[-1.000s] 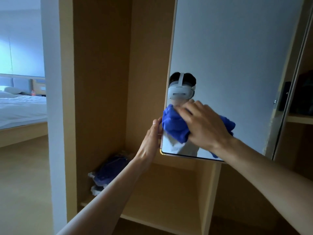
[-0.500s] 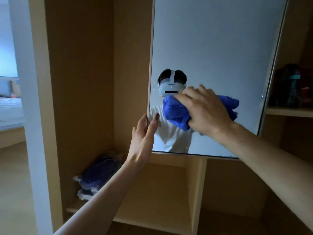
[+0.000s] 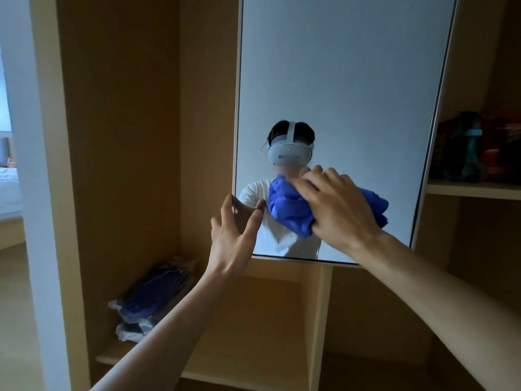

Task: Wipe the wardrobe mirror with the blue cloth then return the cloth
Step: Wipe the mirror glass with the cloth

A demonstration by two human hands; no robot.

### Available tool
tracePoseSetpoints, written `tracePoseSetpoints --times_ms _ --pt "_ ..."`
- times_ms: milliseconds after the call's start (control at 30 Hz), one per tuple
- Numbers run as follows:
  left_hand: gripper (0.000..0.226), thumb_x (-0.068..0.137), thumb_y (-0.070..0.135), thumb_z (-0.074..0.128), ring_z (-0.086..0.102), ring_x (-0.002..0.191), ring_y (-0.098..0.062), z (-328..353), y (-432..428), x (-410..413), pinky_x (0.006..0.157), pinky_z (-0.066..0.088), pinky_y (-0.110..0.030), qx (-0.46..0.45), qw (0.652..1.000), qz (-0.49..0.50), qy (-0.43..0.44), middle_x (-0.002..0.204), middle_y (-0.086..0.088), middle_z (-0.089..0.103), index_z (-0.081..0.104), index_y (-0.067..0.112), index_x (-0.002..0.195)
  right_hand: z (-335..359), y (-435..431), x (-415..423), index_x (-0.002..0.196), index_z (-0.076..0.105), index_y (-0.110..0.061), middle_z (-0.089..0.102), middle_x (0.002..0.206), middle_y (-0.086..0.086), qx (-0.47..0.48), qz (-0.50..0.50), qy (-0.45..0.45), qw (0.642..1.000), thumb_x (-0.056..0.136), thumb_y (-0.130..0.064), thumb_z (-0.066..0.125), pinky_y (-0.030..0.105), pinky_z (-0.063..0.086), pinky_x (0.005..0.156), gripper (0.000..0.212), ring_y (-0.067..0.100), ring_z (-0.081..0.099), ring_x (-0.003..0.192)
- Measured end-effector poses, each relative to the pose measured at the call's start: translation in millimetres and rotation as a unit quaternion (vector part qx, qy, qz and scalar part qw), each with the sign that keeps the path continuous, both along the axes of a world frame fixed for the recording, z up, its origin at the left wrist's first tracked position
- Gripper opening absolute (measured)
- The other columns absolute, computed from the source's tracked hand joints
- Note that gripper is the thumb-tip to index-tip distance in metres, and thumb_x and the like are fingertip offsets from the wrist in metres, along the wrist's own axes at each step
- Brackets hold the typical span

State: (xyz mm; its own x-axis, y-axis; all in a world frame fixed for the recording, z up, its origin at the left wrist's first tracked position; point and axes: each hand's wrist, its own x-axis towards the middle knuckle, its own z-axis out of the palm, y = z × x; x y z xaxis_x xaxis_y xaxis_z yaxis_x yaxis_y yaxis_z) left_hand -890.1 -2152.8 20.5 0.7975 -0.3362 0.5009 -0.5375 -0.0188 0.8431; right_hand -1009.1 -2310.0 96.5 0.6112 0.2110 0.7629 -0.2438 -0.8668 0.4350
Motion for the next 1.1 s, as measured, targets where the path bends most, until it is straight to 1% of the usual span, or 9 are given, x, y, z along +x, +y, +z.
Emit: tracePoseSetpoints --times_ms 133,300,433,567,633,700,767,900,1100 --pt "0.087 0.092 0.066 0.054 0.033 0.141 -0.025 1 -3 -1 0.116 0.033 -0.049 0.003 1.0 0.002 -0.003 0.145 -0.002 0.033 0.009 0.036 0.16 30 -11 -7 0.127 0.058 -0.013 0.06 0.114 0.009 0.019 -0.015 -0.031 0.999 0.072 -0.005 0.064 0.042 0.036 0.077 0.056 0.035 0.051 0.098" --pt "0.098 0.082 0.073 0.052 0.038 0.139 -0.025 4 -6 -3 0.115 0.036 -0.048 -0.002 1.0 -0.006 0.012 0.141 0.001 0.03 0.008 0.034 0.161 52 -21 -12 0.126 0.059 -0.014 0.06 0.111 0.01 0.025 -0.027 -0.052 0.998 0.071 -0.002 0.058 0.044 0.038 0.074 0.057 0.037 0.051 0.094" --pt "0.1 0.078 0.073 0.049 0.042 0.136 -0.026 2 -7 -2 0.113 0.039 -0.051 0.002 1.0 -0.003 0.01 0.139 0.002 0.029 0.008 0.035 0.16 46 -25 -13 0.118 0.062 -0.012 0.061 0.107 0.01 0.007 -0.006 -0.036 0.999 0.068 -0.001 0.059 0.04 0.032 0.069 0.051 0.036 0.051 0.089" --pt "0.098 0.079 0.071 0.049 0.04 0.137 -0.025 -2 -9 0 0.112 0.04 -0.048 0.0 1.0 0.005 -0.001 0.133 0.007 0.025 0.007 0.036 0.16 22 -30 -16 0.122 0.06 -0.016 0.06 0.109 0.005 -0.002 -0.006 -0.008 1.0 0.069 -0.006 0.063 0.042 0.038 0.071 0.054 0.032 0.049 0.091" --pt "0.098 0.079 0.07 0.049 0.038 0.137 -0.026 -4 -10 0 0.112 0.039 -0.048 0.001 1.0 0.008 -0.003 0.132 0.008 0.024 0.006 0.037 0.161 5 -31 -20 0.123 0.059 -0.017 0.058 0.11 0.004 -0.005 -0.012 0.002 1.0 0.071 -0.008 0.063 0.041 0.037 0.071 0.052 0.029 0.048 0.091" --pt "0.099 0.079 0.071 0.049 0.037 0.138 -0.028 -5 -12 0 0.111 0.039 -0.048 0.002 1.0 0.012 -0.005 0.134 0.007 0.024 0.005 0.037 0.16 -12 -33 -25 0.12 0.058 -0.018 0.056 0.11 0.003 -0.013 -0.018 0.018 1.0 0.073 -0.009 0.055 0.037 0.03 0.072 0.048 0.026 0.046 0.09" --pt "0.1 0.078 0.072 0.048 0.038 0.139 -0.029 -5 -12 -2 0.111 0.04 -0.048 0.003 1.0 0.014 -0.003 0.137 0.005 0.025 0.003 0.038 0.161 -28 -36 -30 0.124 0.058 -0.019 0.058 0.114 0.002 -0.002 -0.017 0.041 0.999 0.074 -0.008 0.048 0.038 0.035 0.077 0.052 0.026 0.047 0.092" --pt "0.104 0.078 0.075 0.045 0.043 0.137 -0.029 -4 -14 -11 0.111 0.042 -0.052 0.012 1.0 0.015 -0.005 0.148 0.001 0.023 -0.002 0.034 0.162 -34 -39 -38 0.128 0.057 -0.019 0.06 0.116 0.003 0.003 -0.011 0.058 0.998 0.07 -0.004 0.063 0.046 0.044 0.08 0.06 0.028 0.051 0.094" --pt "0.106 0.078 0.077 0.041 0.04 0.14 -0.029 -1 -15 -16 0.114 0.04 -0.052 0.028 0.999 0.016 -0.003 0.155 -0.002 0.02 -0.005 0.03 0.162 -4 -50 -46 0.133 0.054 -0.017 0.058 0.113 0.004 0.023 -0.03 0.003 0.999 0.079 -0.01 0.065 0.046 0.043 0.075 0.055 0.029 0.049 0.093"
